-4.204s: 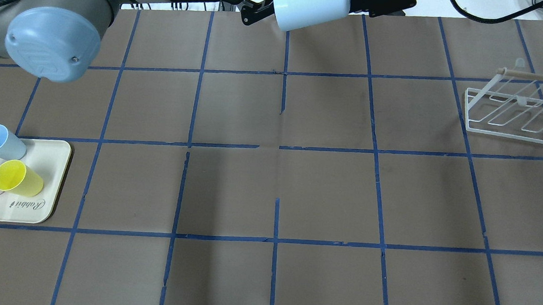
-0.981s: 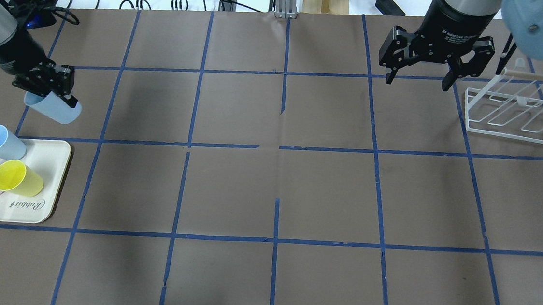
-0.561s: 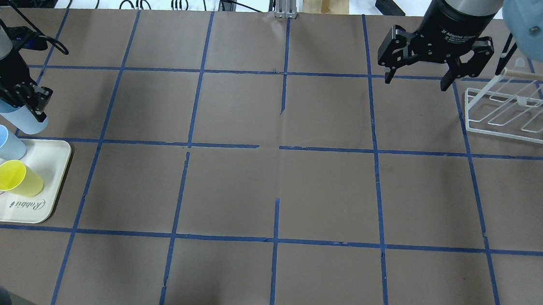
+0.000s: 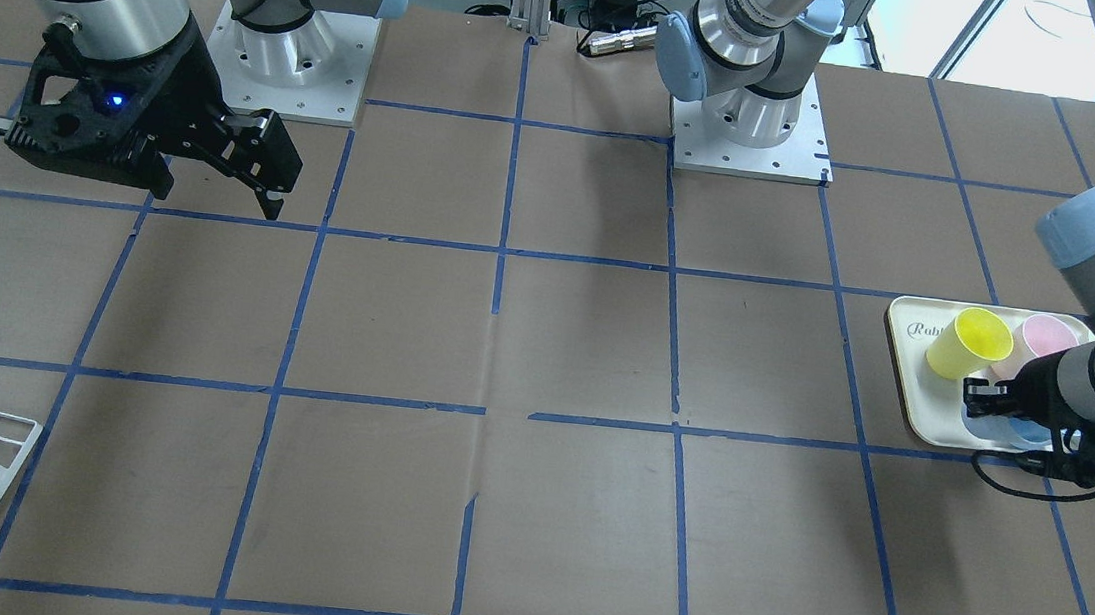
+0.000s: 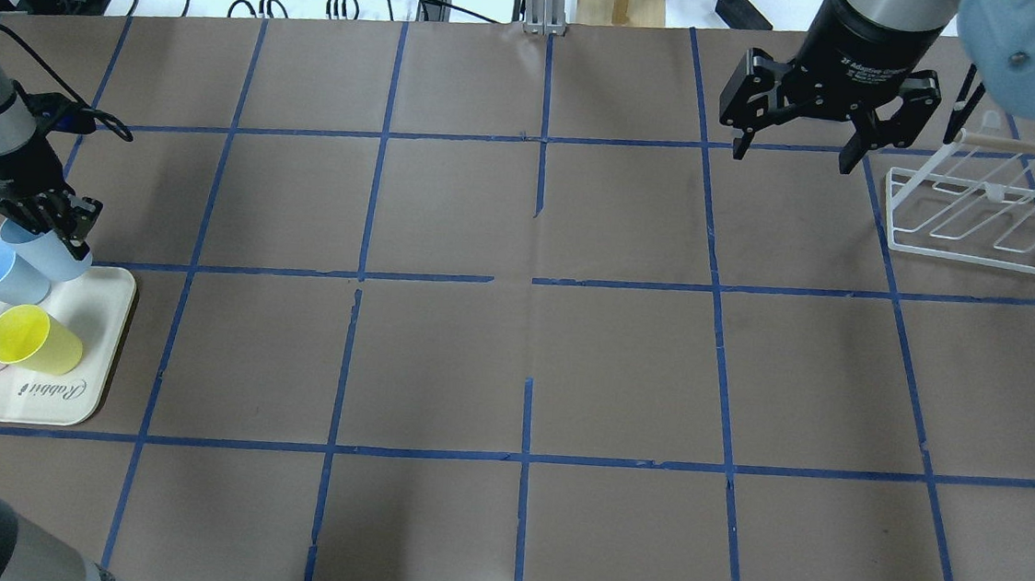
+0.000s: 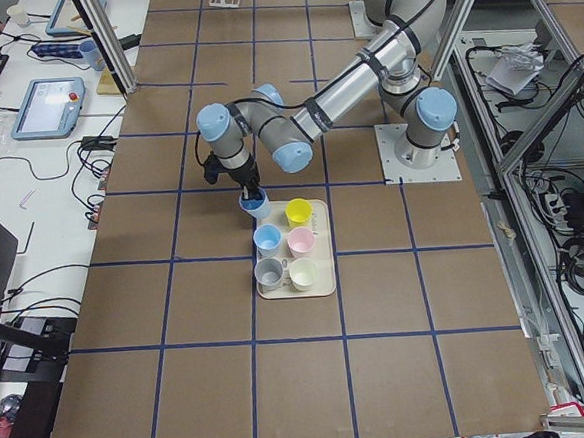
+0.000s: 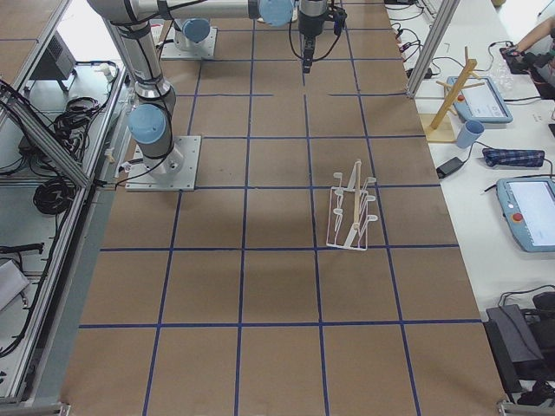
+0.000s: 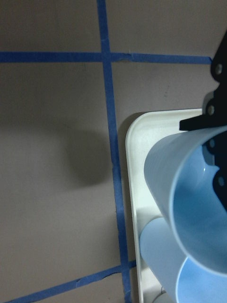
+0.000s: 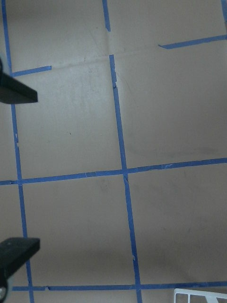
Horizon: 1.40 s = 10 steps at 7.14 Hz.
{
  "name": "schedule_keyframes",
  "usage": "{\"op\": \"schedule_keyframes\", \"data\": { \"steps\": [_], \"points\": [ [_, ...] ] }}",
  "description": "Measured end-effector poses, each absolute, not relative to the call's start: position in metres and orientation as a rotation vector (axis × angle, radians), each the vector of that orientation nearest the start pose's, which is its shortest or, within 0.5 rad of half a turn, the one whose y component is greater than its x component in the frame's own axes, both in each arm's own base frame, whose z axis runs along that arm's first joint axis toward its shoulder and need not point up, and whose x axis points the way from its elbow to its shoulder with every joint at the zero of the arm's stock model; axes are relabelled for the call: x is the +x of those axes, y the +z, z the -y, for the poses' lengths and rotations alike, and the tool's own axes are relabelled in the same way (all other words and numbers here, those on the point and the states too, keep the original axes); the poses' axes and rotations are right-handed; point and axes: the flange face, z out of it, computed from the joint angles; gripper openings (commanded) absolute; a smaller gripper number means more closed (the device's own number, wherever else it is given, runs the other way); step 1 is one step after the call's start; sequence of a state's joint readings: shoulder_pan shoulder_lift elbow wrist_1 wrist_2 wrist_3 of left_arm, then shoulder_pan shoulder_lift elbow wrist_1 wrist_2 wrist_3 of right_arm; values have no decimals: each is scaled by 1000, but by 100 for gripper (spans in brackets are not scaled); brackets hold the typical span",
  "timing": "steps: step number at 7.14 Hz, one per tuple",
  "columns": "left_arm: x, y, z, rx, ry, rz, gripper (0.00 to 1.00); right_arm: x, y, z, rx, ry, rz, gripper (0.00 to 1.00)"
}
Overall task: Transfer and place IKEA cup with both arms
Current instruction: 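Lower the cup with the left gripper onto the white tray beside the blue cup, then open the left gripper and raise it away from the tray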
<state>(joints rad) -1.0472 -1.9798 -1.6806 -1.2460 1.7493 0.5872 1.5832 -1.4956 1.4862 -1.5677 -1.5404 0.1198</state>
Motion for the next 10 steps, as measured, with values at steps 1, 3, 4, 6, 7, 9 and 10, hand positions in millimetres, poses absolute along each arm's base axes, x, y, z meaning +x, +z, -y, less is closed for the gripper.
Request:
{"op": "schedule_keyframes", "data": {
  "steps": [1,3,4,6,7,9,10],
  "points": [
    [198,232,565,136,418,-3070,0,143,491,523,167,-7,-3107,100],
    [200,221,564,178,443,-3076,52,143,491,523,168,-7,-3107,100],
    [200,218,564,188,453,-3078,56,143,491,523,169,-6,-3107,100],
    [201,214,563,201,471,-3081,100,143,491,523,169,-7,-3107,100],
    [200,217,562,212,484,-3085,100,143,491,523,169,-7,-3107,100],
    [196,241,561,227,507,-3098,100,143,491,523,169,-7,-3107,100],
    [191,263,565,231,491,-3107,100,143,491,523,169,-8,-3107,100]
  ]
}}
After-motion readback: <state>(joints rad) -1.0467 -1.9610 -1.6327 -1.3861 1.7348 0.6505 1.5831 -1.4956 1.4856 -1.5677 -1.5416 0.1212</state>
